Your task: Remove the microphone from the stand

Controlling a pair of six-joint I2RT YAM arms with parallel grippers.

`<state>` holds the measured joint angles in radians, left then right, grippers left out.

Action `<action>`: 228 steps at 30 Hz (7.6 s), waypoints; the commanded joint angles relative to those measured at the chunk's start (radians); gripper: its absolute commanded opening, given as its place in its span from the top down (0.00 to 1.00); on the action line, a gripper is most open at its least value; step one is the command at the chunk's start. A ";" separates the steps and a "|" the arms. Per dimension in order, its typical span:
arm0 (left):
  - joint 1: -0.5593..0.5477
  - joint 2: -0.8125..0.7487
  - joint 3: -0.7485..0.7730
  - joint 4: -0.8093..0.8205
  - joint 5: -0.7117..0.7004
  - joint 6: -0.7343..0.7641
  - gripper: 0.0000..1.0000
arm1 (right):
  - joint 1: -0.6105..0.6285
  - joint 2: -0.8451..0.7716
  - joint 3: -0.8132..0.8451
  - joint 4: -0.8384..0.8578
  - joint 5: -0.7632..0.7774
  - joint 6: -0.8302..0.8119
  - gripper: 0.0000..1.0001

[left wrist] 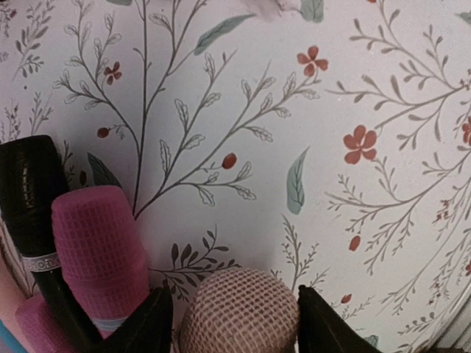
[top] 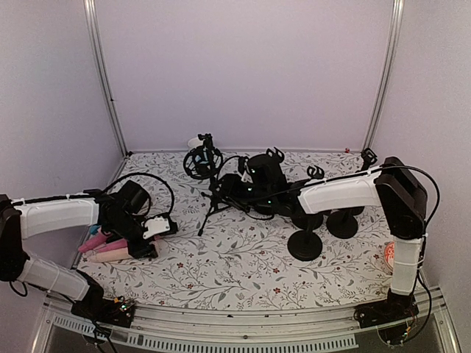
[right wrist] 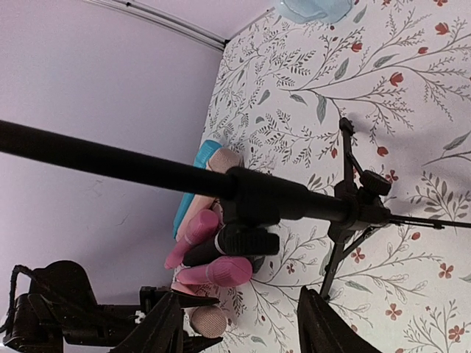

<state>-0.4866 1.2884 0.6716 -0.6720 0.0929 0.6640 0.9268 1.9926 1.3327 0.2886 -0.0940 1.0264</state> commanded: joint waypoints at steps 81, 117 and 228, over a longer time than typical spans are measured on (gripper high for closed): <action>0.336 -0.074 0.503 -0.318 0.458 0.089 0.02 | 0.130 0.185 0.177 -0.291 0.587 -0.625 1.00; 0.337 -0.109 0.492 -0.339 0.456 0.110 0.03 | -0.080 0.123 0.004 0.330 -0.265 0.052 0.52; 0.338 -0.104 0.485 -0.345 0.482 0.102 0.06 | -0.036 0.074 0.069 0.191 -0.030 -0.073 0.53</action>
<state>-0.1585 1.1893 1.1511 -1.0088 0.5552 0.7734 0.9417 2.0907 1.4151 0.2363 0.1013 0.7708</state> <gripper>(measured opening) 0.941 0.445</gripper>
